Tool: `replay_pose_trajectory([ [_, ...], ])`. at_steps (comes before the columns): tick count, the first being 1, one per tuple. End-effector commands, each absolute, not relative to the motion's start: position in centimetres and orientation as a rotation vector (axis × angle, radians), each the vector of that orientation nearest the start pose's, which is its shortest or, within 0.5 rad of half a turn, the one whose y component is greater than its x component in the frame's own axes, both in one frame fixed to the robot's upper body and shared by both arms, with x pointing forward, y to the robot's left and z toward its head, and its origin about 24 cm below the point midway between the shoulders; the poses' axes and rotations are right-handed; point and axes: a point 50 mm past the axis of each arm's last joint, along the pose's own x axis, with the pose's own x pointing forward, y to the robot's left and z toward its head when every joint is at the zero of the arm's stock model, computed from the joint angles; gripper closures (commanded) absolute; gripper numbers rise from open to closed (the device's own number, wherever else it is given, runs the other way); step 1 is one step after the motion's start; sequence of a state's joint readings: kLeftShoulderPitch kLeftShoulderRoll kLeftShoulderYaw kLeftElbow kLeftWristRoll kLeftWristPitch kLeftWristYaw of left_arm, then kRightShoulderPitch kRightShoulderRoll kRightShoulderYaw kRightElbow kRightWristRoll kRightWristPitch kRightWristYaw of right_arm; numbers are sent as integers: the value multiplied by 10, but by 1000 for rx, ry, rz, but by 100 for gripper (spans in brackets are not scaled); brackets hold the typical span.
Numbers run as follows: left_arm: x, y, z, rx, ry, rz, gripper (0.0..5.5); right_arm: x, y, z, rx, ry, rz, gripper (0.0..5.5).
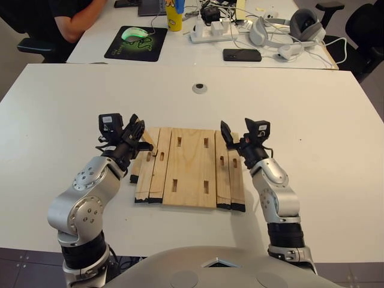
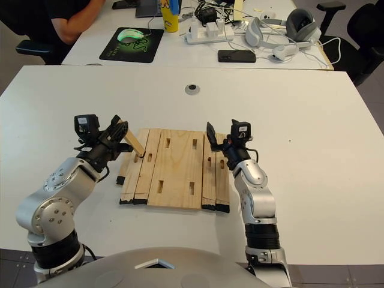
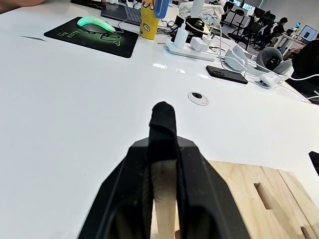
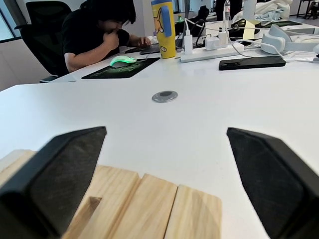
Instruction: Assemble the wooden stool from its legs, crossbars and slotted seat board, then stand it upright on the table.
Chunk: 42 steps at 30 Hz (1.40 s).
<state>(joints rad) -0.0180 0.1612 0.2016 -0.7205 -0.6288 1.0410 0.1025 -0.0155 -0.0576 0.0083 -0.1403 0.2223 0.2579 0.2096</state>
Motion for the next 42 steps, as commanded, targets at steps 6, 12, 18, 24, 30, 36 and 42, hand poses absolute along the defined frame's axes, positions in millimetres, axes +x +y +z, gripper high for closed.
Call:
replay_pose_trajectory([
  [6, 202, 156, 120, -307, 295, -154, 507, 259, -129, 53, 168, 104, 312, 102],
  [12, 199, 146, 121, -335, 275, -147, 507, 262, -124, 54, 167, 108, 352, 102],
  [18, 205, 142, 127, -325, 201, -110, 507, 265, -121, 56, 164, 117, 396, 102],
  [24, 208, 142, 126, -325, 184, -98, 507, 264, -118, 54, 166, 127, 411, 102],
  [30, 209, 145, 120, -317, 195, -85, 507, 266, -117, 56, 164, 120, 416, 102],
  [36, 205, 146, 112, -319, 213, -51, 507, 267, -117, 56, 157, 128, 442, 102],
  [42, 198, 145, 108, -336, 223, -20, 507, 271, -116, 59, 151, 132, 472, 102],
])
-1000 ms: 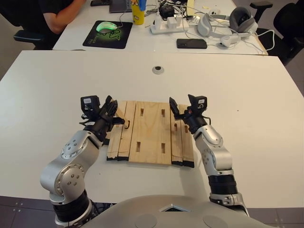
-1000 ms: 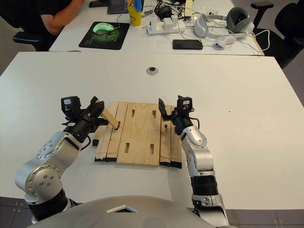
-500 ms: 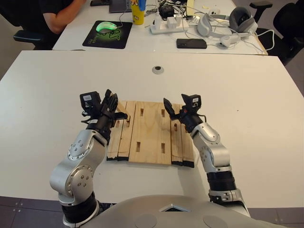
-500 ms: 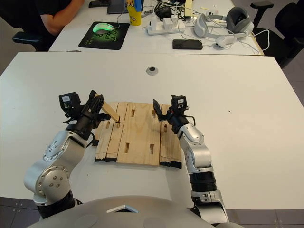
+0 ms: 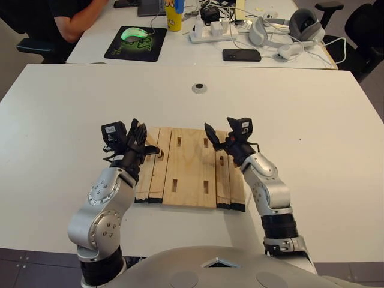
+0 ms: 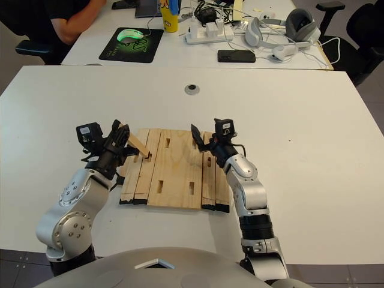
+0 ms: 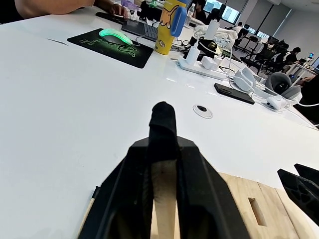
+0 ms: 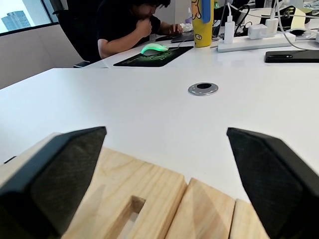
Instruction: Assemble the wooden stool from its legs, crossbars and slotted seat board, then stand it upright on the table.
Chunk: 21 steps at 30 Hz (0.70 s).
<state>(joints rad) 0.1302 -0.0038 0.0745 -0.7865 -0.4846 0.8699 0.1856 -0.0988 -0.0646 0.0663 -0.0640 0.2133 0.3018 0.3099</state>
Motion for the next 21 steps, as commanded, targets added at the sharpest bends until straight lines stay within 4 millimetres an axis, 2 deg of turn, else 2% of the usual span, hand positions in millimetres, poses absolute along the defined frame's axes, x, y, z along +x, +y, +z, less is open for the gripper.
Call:
replay_pose_trajectory([
  [1, 197, 144, 107, -342, 226, -16, 507, 271, -116, 59, 149, 132, 474, 102],
  [11, 198, 141, 107, -359, 194, 15, 507, 273, -114, 61, 138, 138, 518, 102],
  [21, 195, 142, 99, -365, 202, 45, 507, 276, -108, 62, 134, 141, 561, 102],
])
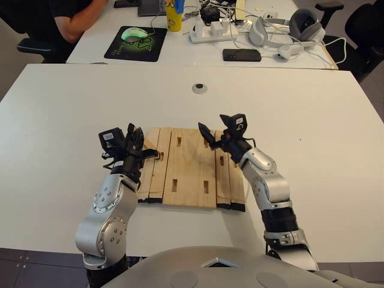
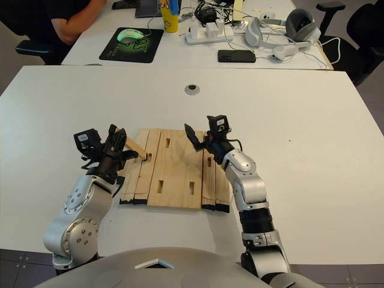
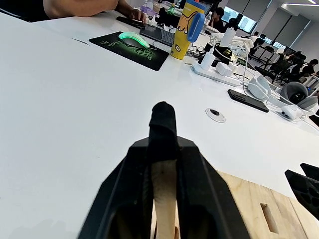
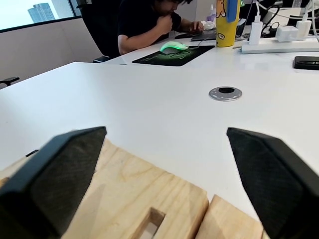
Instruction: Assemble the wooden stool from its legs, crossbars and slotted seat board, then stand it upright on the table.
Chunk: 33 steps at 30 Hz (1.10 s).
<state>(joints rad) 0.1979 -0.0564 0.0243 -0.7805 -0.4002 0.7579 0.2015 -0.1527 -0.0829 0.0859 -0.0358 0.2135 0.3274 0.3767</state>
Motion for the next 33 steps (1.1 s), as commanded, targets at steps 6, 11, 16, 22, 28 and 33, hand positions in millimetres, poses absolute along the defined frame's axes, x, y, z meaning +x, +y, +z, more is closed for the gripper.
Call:
replay_pose_trajectory([
  [6, 196, 138, 98, -374, 204, 22, 507, 276, -107, 62, 132, 141, 571, 102],
  [11, 197, 137, 97, -358, 204, -9, 507, 275, -108, 61, 138, 142, 560, 102],
  [16, 198, 139, 95, -335, 218, -35, 507, 273, -108, 61, 147, 140, 547, 102],
  [22, 202, 143, 93, -290, 241, -47, 507, 273, -108, 63, 150, 134, 544, 102],
  [28, 206, 140, 97, -199, 241, -104, 507, 272, -106, 66, 151, 124, 537, 102],
  [33, 204, 134, 97, -112, 245, -137, 507, 271, -105, 67, 147, 120, 533, 102],
])
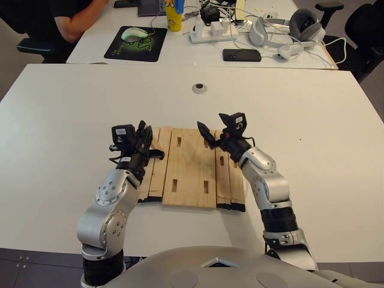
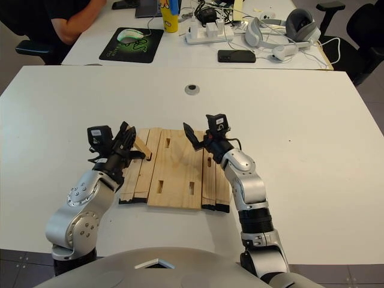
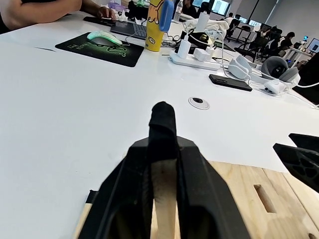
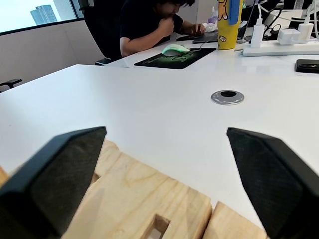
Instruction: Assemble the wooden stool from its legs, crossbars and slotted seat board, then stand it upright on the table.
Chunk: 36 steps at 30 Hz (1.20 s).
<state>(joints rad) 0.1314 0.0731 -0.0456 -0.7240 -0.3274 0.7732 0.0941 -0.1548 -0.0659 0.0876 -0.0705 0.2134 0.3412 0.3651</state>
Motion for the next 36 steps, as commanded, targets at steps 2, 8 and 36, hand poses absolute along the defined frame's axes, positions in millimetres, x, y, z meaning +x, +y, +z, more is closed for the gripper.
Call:
replay_pose_trajectory([
  [2, 200, 133, 94, -106, 258, -129, 507, 271, -105, 68, 145, 119, 533, 102],
  [8, 186, 129, 85, -104, 286, -90, 507, 268, -103, 70, 119, 126, 562, 102],
  [36, 168, 127, 54, 18, 294, -95, 507, 269, -102, 76, 71, 128, 622, 102],
])
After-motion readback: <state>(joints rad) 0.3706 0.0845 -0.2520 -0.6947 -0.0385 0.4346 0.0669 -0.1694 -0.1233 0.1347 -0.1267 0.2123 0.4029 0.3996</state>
